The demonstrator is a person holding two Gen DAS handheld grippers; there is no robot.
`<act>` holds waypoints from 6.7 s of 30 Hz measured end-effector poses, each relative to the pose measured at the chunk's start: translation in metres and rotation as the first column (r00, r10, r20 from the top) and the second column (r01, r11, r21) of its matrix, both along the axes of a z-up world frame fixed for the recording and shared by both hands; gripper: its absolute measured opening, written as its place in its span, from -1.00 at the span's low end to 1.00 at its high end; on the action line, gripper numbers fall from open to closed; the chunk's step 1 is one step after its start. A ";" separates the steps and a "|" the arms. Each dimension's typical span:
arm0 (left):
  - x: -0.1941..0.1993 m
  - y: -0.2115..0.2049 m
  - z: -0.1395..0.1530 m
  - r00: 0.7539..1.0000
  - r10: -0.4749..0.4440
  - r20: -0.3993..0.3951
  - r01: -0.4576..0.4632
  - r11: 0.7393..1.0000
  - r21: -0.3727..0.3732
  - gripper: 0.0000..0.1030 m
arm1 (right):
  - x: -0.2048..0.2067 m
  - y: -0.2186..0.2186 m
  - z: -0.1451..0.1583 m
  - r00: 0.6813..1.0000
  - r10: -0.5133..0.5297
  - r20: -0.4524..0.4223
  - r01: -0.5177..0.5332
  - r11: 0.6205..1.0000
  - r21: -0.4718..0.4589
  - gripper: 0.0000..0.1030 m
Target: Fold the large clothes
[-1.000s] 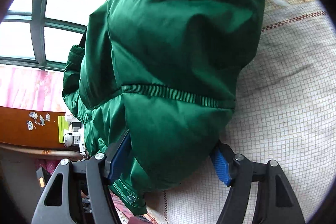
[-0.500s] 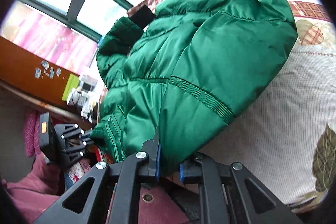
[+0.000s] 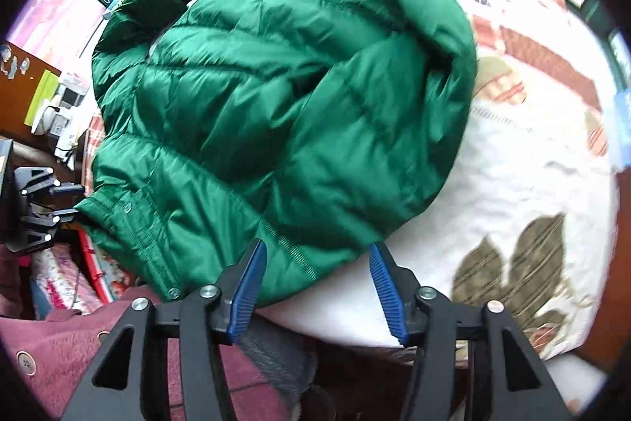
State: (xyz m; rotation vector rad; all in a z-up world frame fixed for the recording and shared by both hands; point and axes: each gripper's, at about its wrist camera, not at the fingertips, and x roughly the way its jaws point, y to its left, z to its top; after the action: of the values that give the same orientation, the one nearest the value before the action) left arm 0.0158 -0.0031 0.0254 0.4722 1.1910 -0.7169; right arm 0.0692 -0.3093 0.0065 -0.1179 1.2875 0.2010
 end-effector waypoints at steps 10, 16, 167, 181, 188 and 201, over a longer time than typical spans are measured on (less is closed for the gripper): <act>0.056 0.039 0.029 0.995 0.094 -0.038 -0.095 0.995 -0.009 0.54 | 0.147 0.038 -0.033 0.977 0.173 0.121 -0.108 0.903 -0.416 0.28; 0.107 0.046 0.030 0.983 0.183 0.025 -0.182 0.981 -0.064 0.64 | 0.202 0.052 -0.095 0.978 0.206 0.031 -0.137 0.748 -0.650 0.28; 0.101 -0.171 -0.048 0.940 0.335 -0.058 -0.338 0.904 -0.260 0.41 | 0.072 -0.302 -0.136 0.653 -0.757 -0.024 0.601 0.499 0.625 -0.12; 0.138 -0.262 -0.075 0.979 0.205 -0.007 -0.202 0.960 -0.192 0.40 | 0.078 -0.330 -0.121 0.648 -0.751 0.126 0.636 0.625 0.451 -0.68; 0.138 -0.299 -0.116 0.987 0.156 0.038 -0.152 0.983 -0.100 0.41 | 0.079 -0.318 -0.081 0.647 -0.733 0.211 0.596 0.659 0.458 -0.68; 0.116 -0.184 -0.044 0.940 0.309 0.141 -0.265 0.926 -0.268 0.41 | 0.080 -0.115 0.079 0.728 -0.317 0.608 0.230 0.948 0.220 -0.70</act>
State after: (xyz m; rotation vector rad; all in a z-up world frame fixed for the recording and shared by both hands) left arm 0.1319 -0.1867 -0.0185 0.1447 0.9582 -0.5439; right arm 0.1495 -0.4241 0.0851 0.1162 0.5870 -0.0205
